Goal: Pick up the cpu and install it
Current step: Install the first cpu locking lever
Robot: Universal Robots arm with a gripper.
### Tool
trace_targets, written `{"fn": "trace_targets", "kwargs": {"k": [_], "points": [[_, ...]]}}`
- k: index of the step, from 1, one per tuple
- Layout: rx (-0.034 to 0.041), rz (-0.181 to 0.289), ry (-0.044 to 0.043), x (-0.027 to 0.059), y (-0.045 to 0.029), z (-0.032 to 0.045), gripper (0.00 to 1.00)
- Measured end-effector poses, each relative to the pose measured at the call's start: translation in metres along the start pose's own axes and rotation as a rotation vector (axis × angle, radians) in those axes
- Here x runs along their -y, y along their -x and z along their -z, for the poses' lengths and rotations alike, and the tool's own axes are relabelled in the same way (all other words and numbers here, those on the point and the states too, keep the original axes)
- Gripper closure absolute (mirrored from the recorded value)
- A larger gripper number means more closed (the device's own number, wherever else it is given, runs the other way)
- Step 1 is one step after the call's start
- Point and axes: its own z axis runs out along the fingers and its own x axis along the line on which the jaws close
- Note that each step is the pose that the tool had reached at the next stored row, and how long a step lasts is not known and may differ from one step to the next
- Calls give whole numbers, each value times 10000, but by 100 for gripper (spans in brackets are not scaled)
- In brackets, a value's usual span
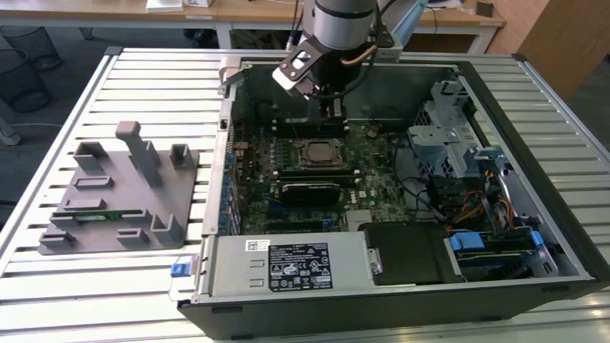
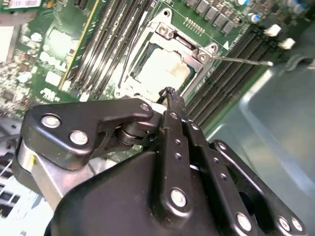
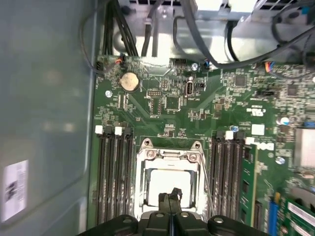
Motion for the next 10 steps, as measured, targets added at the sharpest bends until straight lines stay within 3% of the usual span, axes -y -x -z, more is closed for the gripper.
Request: {"fn": "trace_targets", "kwargs": {"k": [6,8,10], "points": [[3,0,-1,0,-8,245,89],[12,37,1,2,-8,249,89],[18,373,-9,3,-8,250,89]]}}
